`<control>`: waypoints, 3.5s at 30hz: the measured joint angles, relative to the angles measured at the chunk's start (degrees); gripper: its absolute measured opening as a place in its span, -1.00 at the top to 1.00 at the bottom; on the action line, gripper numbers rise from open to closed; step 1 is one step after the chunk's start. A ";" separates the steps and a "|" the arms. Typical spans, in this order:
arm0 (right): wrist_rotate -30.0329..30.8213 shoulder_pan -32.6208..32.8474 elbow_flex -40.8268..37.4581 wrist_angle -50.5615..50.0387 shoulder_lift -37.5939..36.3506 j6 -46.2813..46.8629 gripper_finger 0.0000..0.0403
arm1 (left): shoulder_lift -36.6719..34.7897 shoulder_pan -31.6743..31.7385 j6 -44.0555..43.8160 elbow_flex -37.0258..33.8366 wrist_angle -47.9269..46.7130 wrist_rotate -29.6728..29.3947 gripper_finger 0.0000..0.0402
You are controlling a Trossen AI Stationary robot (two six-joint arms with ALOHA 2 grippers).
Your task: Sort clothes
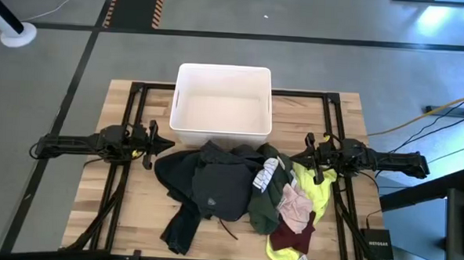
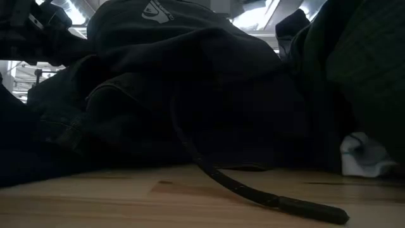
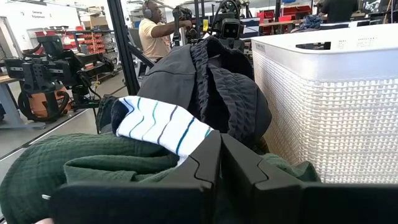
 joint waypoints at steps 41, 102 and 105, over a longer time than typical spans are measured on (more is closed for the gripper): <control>3.21 0.00 -0.01 -0.20 0.00 -1.63 0.86 | 0.01 0.07 3.73 0.02 0.28 -0.07 0.94; 12.27 13.97 69.68 -34.28 61.01 -1.46 0.86 | 23.58 -3.17 7.23 20.05 18.98 5.63 0.94; 12.96 15.92 73.30 -35.81 64.75 -0.16 0.86 | 24.61 -3.17 10.20 21.29 16.77 5.61 0.94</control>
